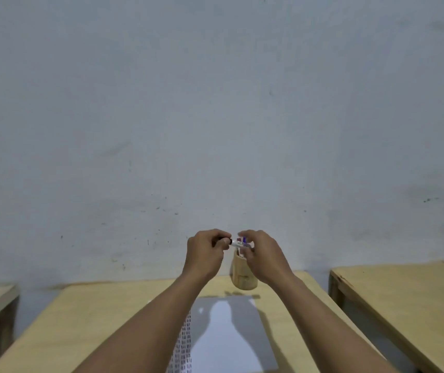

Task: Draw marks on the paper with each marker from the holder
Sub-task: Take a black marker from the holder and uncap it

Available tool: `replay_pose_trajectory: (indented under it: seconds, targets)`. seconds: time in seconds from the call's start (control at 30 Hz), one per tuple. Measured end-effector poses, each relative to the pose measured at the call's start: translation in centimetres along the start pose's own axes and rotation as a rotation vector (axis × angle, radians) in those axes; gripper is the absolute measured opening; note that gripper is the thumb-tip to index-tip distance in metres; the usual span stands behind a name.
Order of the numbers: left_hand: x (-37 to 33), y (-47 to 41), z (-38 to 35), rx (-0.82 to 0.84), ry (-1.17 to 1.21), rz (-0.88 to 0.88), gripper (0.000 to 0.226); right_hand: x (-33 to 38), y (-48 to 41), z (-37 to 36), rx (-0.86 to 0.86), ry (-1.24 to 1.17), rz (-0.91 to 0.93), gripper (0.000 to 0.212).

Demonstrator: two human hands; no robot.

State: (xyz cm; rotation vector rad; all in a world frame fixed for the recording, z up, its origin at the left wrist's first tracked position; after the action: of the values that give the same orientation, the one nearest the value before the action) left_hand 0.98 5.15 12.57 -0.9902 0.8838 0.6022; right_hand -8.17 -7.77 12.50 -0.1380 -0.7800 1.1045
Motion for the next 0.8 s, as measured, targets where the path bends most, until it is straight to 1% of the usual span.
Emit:
replay_pose_trajectory:
  seconds: [0.03,0.1,0.13,0.17,0.2,0.27,0.3,0.33,0.4,0.47,0.6,0.7,0.8]
  targets:
    - [0.0,0.0,0.4,-0.03,0.014,0.006,0.018,0.3,0.4,0.2,-0.079,-0.034,-0.009,0.026]
    - [0.3,-0.1,1.2,-0.089,0.067,0.022,0.016,0.6,1.6,0.5,-0.24,-0.054,-0.085,0.007]
    - [0.4,-0.1,1.4,-0.104,0.1,0.031,0.016,0.6,2.0,0.1,-0.259,-0.087,-0.152,0.016]
    - [0.6,0.0,1.6,-0.101,0.129,0.039,0.016,0.4,2.3,-0.7,-0.214,-0.196,-0.23,0.028]
    - [0.8,0.2,1.6,-0.082,0.153,0.047,0.017,0.2,2.5,-1.8,-0.132,-0.397,-0.336,0.036]
    - [1.1,0.5,1.6,-0.027,0.176,0.055,0.017,0.6,3.0,-4.1,0.035,-0.933,-0.55,0.034]
    - [1.3,0.6,1.7,-0.002,0.175,0.053,0.018,1.1,3.1,-4.9,0.077,-1.149,-0.626,0.031]
    - [1.4,0.7,1.8,0.019,0.168,0.048,0.018,1.5,3.1,-5.5,0.092,-1.303,-0.668,0.027]
    - [1.7,0.8,2.3,0.04,0.148,0.037,0.019,2.3,2.8,-6.4,0.089,-1.477,-0.672,0.019]
    - [2.1,0.9,3.0,0.047,0.123,0.034,0.02,2.9,2.5,-7.1,0.07,-1.519,-0.647,0.014]
    - [3.5,1.1,4.3,0.02,0.081,0.064,0.021,3.7,2.7,-9.2,0.038,-1.55,-0.649,0.016]
    - [5.1,1.2,5.1,0.012,0.054,0.106,0.021,4.1,3.0,-11.0,0.043,-1.567,-0.667,0.015]
    - [7.2,1.3,6.5,0.002,0.032,0.168,0.019,3.7,3.2,-12.3,0.019,-1.534,-0.686,0.016]
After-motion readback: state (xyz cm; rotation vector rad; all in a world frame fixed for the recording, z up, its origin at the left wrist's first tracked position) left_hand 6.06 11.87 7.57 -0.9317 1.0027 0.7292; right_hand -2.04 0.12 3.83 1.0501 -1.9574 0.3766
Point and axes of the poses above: each hand's wrist, its own y-axis away from the middle knuckle, its own z-axis out of the back of the hand, x = y × z, the point moved 6 cm from there along -y, towards the middle knuckle, and after that the axes turned 4 degrees about y, right-handed, at the moved point
